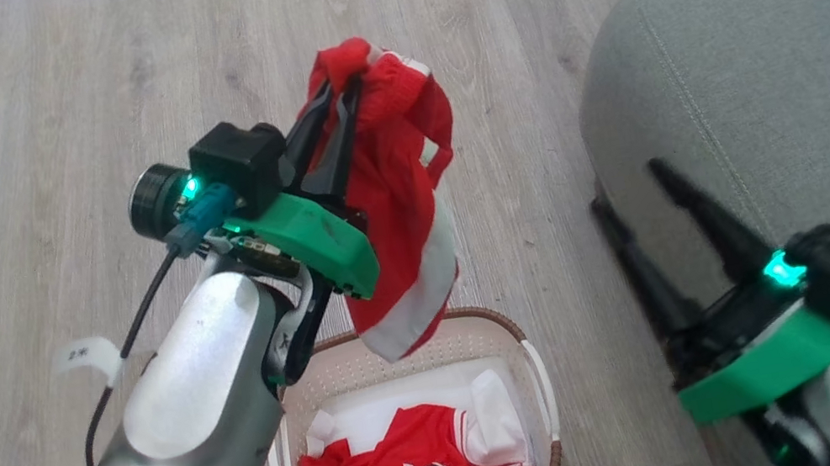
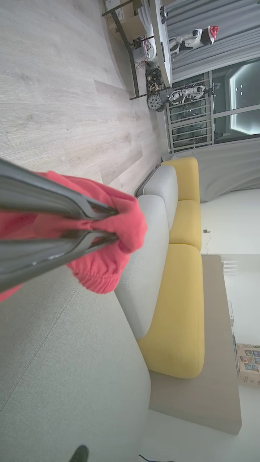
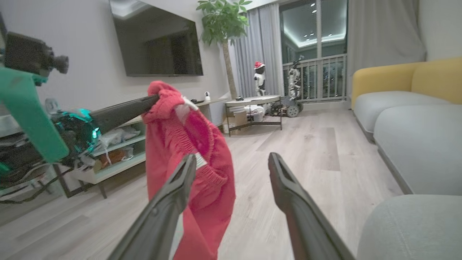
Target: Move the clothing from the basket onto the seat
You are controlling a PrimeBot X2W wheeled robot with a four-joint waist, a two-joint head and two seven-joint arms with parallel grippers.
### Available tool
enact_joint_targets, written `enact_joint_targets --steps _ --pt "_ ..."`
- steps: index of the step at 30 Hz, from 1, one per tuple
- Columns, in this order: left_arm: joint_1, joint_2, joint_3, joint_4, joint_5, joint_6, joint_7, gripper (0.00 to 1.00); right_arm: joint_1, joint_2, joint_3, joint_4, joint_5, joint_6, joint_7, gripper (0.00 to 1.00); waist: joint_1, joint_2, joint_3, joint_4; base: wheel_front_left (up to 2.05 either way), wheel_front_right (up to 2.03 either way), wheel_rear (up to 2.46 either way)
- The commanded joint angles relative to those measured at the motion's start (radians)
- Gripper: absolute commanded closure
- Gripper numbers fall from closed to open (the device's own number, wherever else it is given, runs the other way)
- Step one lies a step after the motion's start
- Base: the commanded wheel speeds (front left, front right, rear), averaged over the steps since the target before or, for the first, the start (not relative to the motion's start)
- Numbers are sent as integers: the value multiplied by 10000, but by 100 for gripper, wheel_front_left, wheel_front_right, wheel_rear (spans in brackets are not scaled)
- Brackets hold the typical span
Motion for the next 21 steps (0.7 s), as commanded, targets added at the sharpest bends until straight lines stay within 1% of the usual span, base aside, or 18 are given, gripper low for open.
enact_joint_targets --steps 1,5,8,15,16,21 --pt "-725 239 381 -370 50 43 36 100 -342 -161 452 -209 120 -2 -51 0 1 0 1 42 0 0 0" --pt "-776 173 267 -435 49 21 91 100 -785 -271 1538 549 418 -2 -51 0 1 0 25 162 0 0 0" --pt "-796 88 156 -460 53 -2 101 100 -1348 -179 2173 1224 484 -2 -51 0 1 0 41 297 0 0 0" --pt "-811 -202 -146 -611 21 -69 151 100 -2366 255 2845 2632 724 -2 -51 0 1 0 119 724 0 0 0" --pt "-811 -202 -146 -611 21 -69 151 100 -2366 255 2845 2632 724 -2 -51 0 1 0 119 724 0 0 0" --pt "-849 -425 -383 -703 -33 -162 203 100 -2908 515 3183 3872 1045 -2 -51 0 1 0 142 1027 0 0 0"
